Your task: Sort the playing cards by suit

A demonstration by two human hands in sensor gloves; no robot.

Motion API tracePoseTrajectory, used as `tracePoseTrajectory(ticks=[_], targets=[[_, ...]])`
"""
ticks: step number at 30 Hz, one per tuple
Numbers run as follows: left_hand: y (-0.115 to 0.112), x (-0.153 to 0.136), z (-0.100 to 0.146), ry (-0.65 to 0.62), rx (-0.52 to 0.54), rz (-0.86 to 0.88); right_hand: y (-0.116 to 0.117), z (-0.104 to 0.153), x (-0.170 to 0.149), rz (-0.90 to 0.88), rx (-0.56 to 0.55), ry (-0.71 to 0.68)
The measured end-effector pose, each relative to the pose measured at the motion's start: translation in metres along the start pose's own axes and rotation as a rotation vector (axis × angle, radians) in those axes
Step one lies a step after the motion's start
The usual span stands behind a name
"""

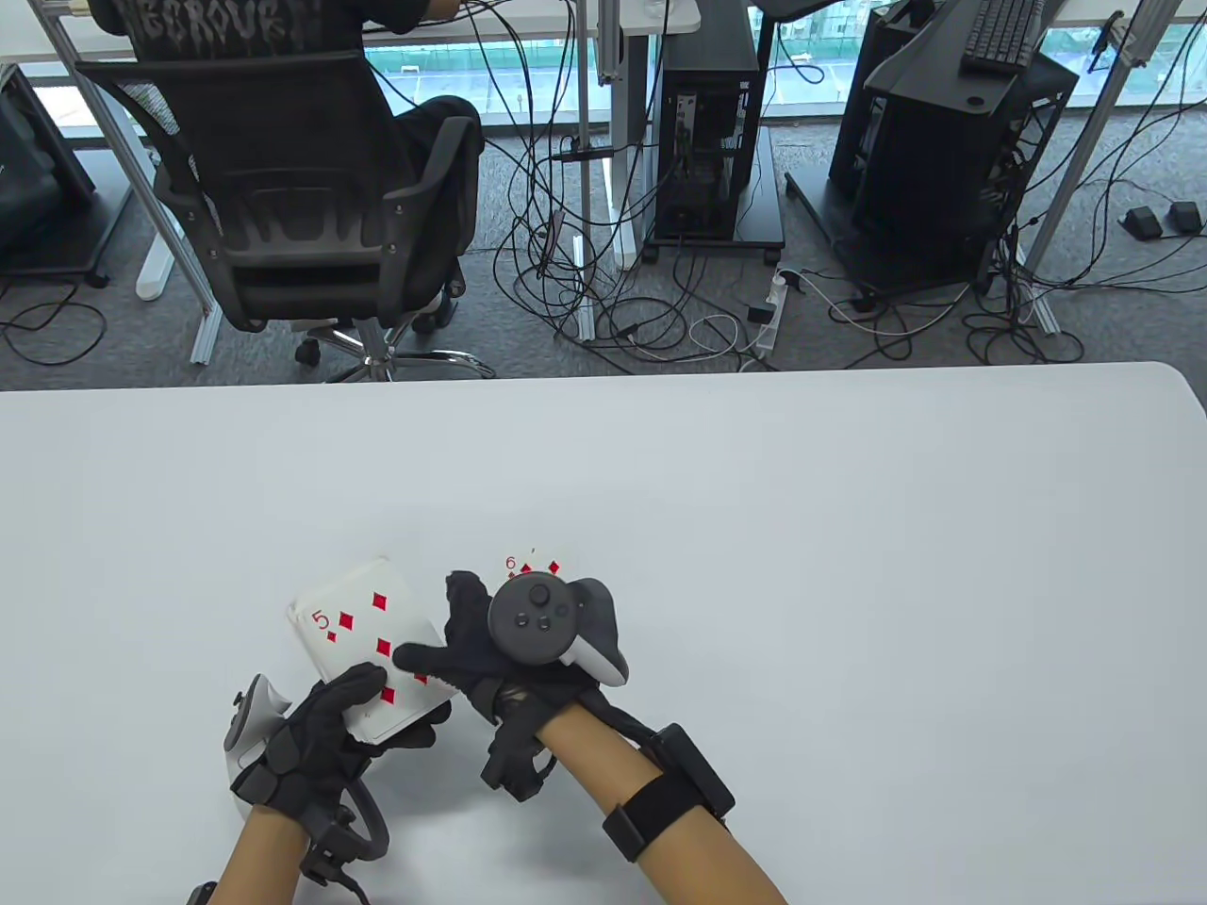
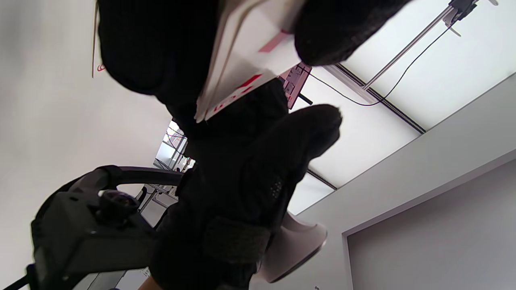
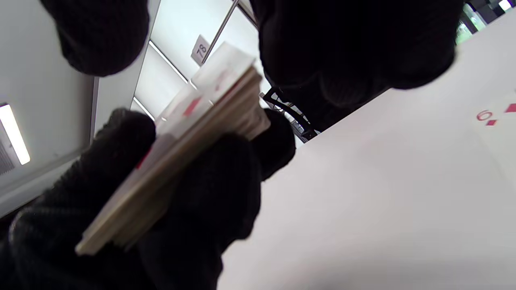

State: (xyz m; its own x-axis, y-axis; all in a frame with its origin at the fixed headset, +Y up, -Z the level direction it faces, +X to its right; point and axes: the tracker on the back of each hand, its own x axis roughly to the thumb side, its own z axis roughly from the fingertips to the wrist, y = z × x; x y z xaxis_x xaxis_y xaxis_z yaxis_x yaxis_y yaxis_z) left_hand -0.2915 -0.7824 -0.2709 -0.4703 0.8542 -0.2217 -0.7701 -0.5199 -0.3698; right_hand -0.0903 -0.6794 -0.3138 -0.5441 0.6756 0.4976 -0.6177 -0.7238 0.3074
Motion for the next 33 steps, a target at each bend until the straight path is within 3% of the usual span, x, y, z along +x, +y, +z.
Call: tracePoseTrajectory(ticks=[4, 9, 18, 23, 25, 28, 33], targets=[[-0.003, 0.0, -0.002, -0.035, -0.04, 0.022, 0.008, -0.002, 0.009, 0.17, -0.061, -0.032], [-0.002, 0.003, -0.002, -0.057, -0.049, -0.022, 0.005, -0.006, -0.005, -0.077, -0.087, 0.046], [-0.001, 0.002, 0.0, -0.029, 0.005, -0.025, -0.02, -0.014, -0.04, -0.104, -0.166, 0.154], [0.0, 0.004, 0.0, -0.067, 0.021, -0.006, -0.036, -0.017, -0.087, -0.181, -0.284, 0.346], [-0.002, 0.004, 0.0, -0.077, 0.016, 0.016, -0.035, -0.016, -0.11, -0.1, -0.331, 0.452], [-0.001, 0.004, 0.001, -0.075, 0.02, 0.019, -0.027, -0.017, -0.128, 0.074, -0.286, 0.551], [-0.001, 0.005, 0.001, -0.076, 0.019, 0.025, -0.009, -0.026, -0.13, 0.18, -0.206, 0.641]])
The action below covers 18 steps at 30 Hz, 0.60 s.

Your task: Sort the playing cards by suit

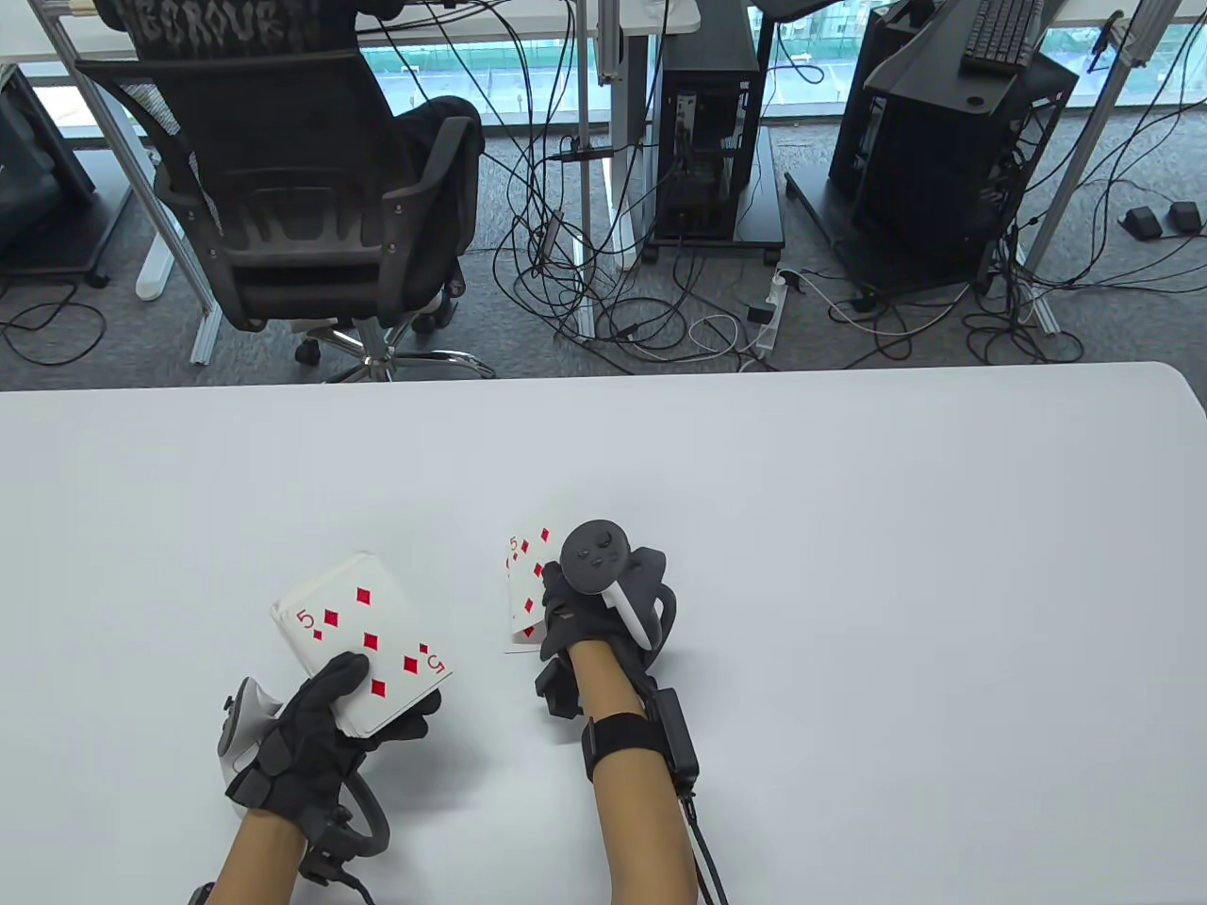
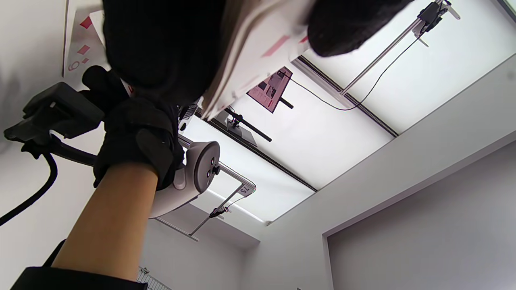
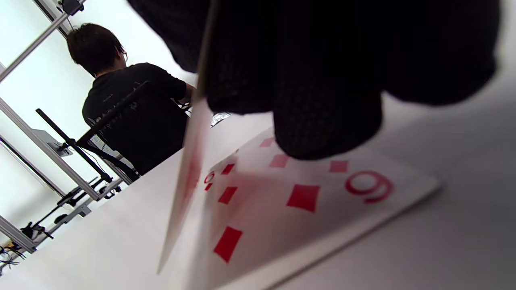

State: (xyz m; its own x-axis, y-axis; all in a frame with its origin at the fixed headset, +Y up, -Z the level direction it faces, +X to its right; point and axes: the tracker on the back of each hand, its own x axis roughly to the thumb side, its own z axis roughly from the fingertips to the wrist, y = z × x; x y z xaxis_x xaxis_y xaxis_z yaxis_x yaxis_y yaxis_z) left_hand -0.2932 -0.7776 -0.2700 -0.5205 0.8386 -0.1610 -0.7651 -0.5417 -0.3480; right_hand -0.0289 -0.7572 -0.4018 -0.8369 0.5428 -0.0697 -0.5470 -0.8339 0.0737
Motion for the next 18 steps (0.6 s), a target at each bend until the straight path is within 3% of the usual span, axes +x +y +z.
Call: tracePoseTrajectory(ticks=[5, 9, 12, 18], targets=[[-0.001, -0.002, 0.0, 0.022, 0.0, -0.002, 0.017, 0.002, 0.013, 0.496, 0.016, -0.027], [0.0, -0.002, 0.0, 0.027, 0.0, -0.005, 0.026, 0.005, 0.019, 0.715, 0.011, -0.049], [0.0, -0.002, 0.0, 0.028, 0.002, -0.007, 0.029, 0.006, 0.021, 0.823, 0.023, -0.03], [0.0, -0.002, 0.0, 0.033, -0.004, -0.002, 0.024, 0.008, 0.022, 0.85, 0.002, -0.047]])
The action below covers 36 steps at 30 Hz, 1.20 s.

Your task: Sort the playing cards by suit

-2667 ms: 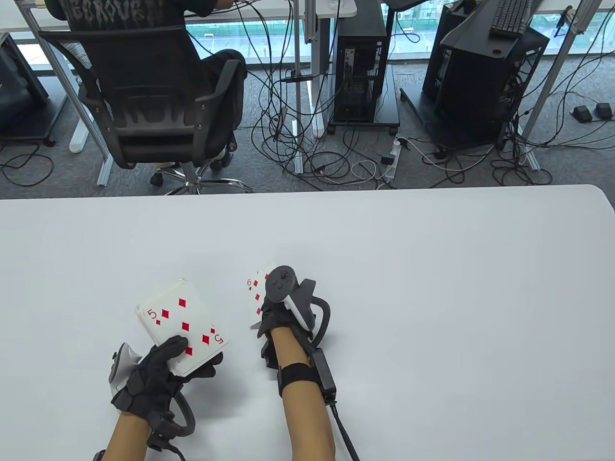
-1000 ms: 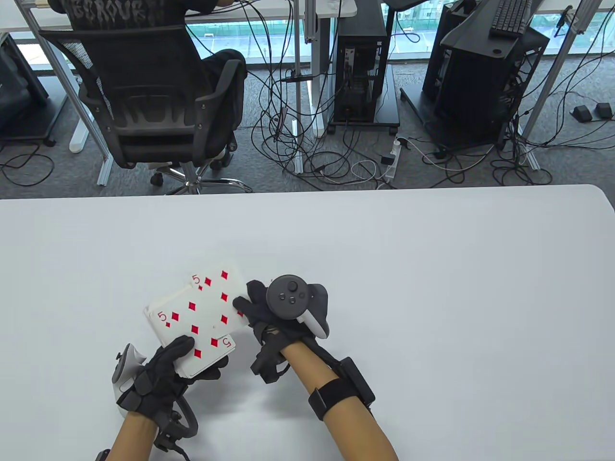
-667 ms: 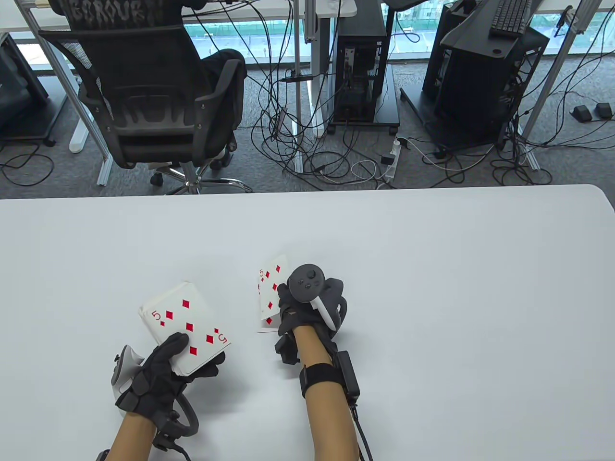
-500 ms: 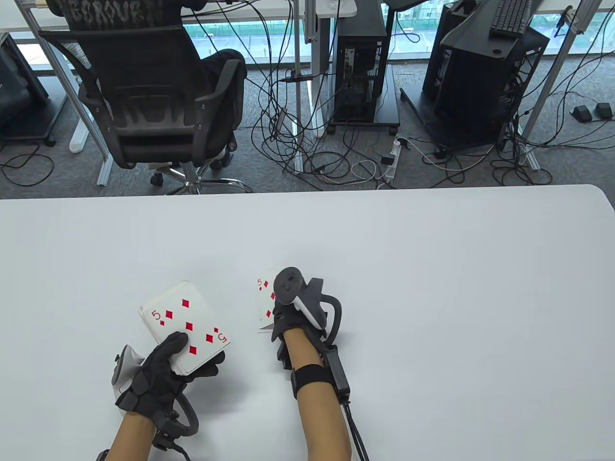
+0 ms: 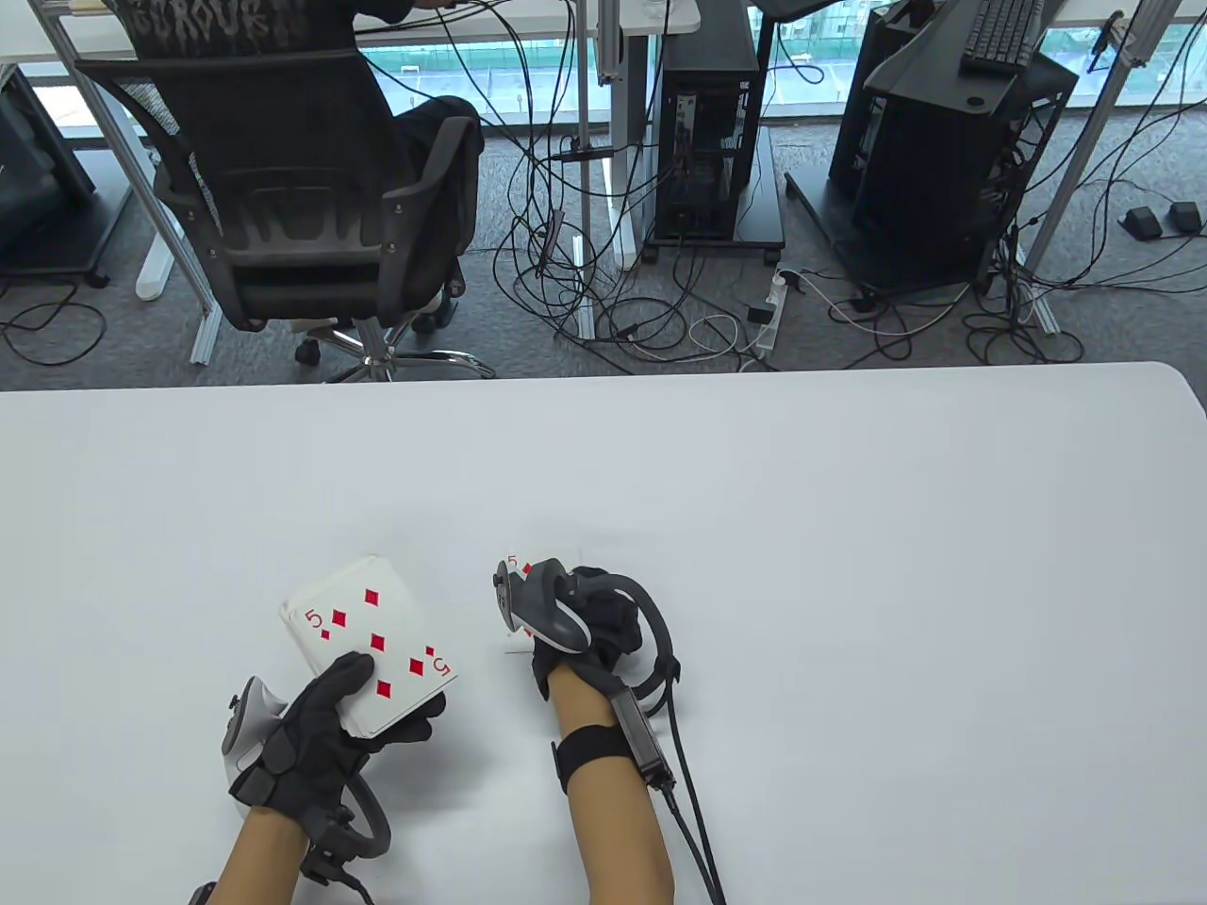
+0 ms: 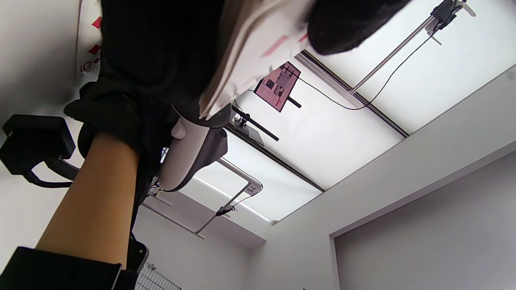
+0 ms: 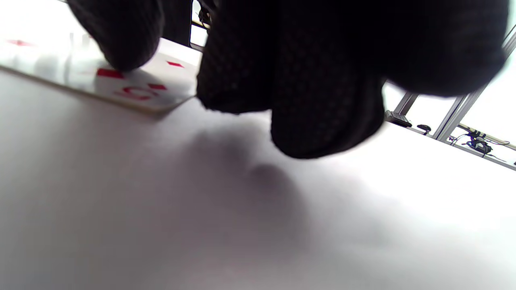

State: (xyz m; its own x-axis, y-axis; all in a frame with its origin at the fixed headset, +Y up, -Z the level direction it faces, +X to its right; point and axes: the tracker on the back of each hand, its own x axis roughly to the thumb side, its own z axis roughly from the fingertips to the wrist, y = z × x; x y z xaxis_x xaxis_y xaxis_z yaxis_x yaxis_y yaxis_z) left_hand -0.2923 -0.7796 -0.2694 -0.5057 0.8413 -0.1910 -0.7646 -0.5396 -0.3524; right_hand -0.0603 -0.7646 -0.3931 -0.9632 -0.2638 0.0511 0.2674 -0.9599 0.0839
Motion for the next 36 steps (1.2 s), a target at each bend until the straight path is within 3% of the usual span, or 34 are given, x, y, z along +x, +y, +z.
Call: tracePoseTrajectory(ticks=[7, 14, 18, 21, 24, 30, 36], targets=[[0.001, -0.001, -0.001, 0.004, -0.007, -0.005, -0.037, 0.017, -0.008, -0.354, -0.206, -0.098], [0.001, -0.006, -0.001, 0.031, -0.005, -0.015, -0.066, 0.068, -0.004, -0.851, -0.341, -0.385], [0.003, -0.007, -0.001, 0.048, -0.012, -0.047, -0.069, 0.088, 0.007, -1.021, -0.236, -0.509], [0.003, -0.008, -0.001, 0.055, -0.018, -0.052, -0.068, 0.095, 0.017, -0.961, -0.167, -0.553], [0.004, -0.01, -0.001, 0.061, -0.011, -0.043, -0.066, 0.094, 0.019, -0.896, -0.171, -0.555], [0.001, -0.01, -0.003, 0.045, -0.063, -0.017, -0.056, 0.084, 0.005, -1.243, -0.123, -0.487], [0.002, -0.014, -0.003, 0.069, -0.05, -0.05, -0.049, 0.078, -0.002, -1.24, -0.076, -0.486]])
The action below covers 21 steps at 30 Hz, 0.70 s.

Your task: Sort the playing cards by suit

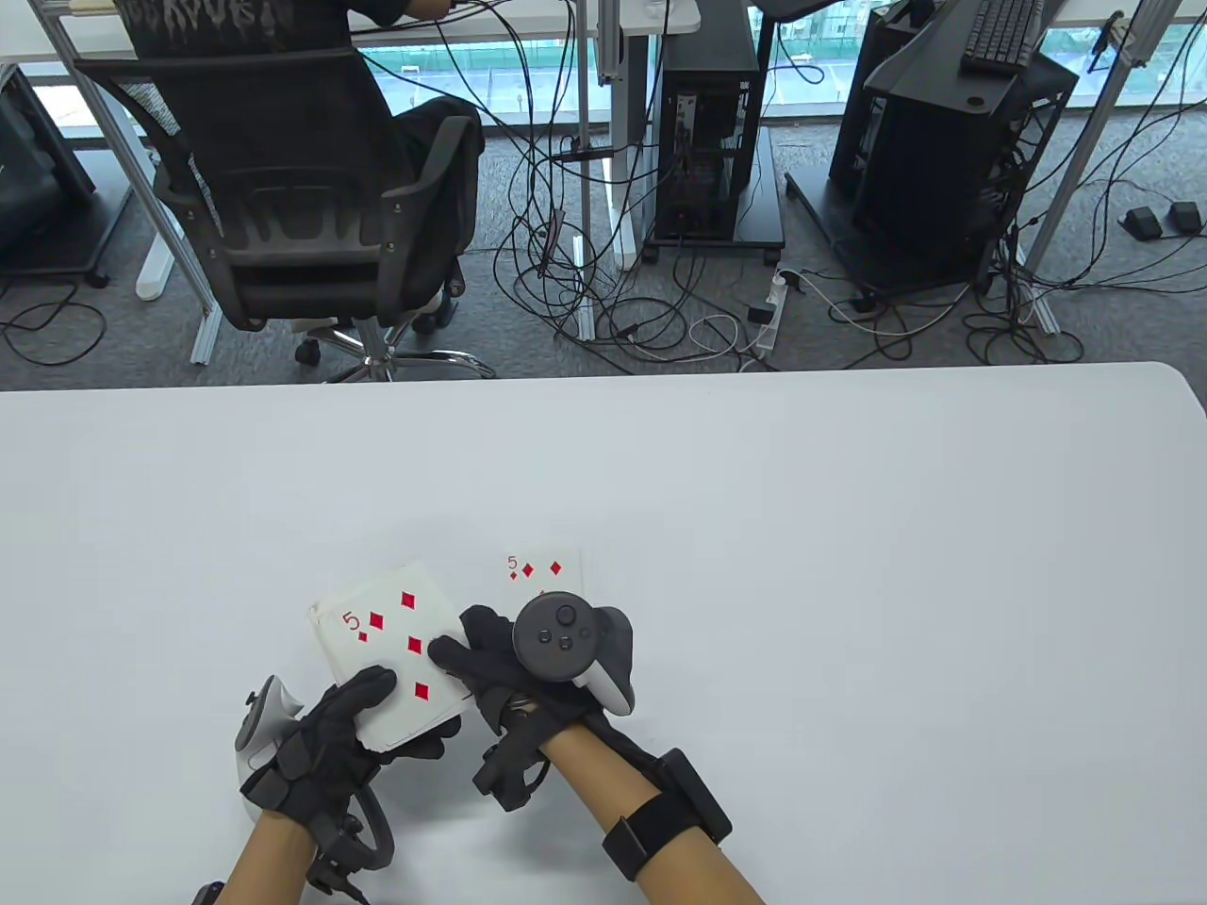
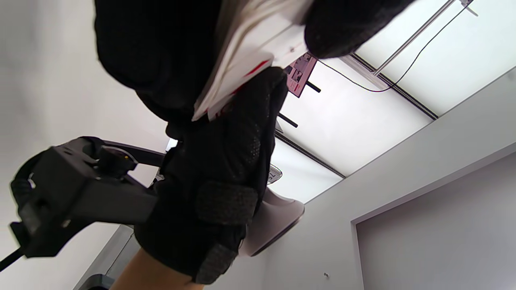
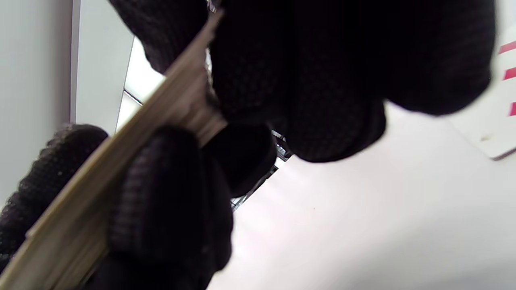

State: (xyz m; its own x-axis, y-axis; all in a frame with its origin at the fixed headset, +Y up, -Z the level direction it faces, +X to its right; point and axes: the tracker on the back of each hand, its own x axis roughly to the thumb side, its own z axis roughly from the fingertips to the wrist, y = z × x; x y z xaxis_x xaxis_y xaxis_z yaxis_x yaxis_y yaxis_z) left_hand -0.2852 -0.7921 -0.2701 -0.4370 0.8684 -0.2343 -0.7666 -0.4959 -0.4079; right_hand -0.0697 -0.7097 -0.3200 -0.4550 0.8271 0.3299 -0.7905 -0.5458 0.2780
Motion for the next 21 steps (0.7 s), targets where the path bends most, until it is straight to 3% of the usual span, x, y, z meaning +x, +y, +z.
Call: tracePoseTrajectory(ticks=[3, 8, 15, 21], targets=[[0.0, -0.001, 0.0, 0.008, 0.004, 0.008, -0.004, -0.005, -0.005, -0.004, 0.059, 0.022], [0.002, 0.0, 0.001, -0.008, 0.025, 0.022, -0.022, -0.012, -0.019, 0.058, -0.026, 0.091], [-0.001, 0.002, 0.0, -0.045, 0.008, 0.085, -0.047, -0.023, -0.061, -0.209, -0.227, 0.354], [-0.001, 0.003, 0.001, -0.038, 0.025, 0.074, -0.036, -0.04, -0.071, 0.283, -0.18, 0.442]])
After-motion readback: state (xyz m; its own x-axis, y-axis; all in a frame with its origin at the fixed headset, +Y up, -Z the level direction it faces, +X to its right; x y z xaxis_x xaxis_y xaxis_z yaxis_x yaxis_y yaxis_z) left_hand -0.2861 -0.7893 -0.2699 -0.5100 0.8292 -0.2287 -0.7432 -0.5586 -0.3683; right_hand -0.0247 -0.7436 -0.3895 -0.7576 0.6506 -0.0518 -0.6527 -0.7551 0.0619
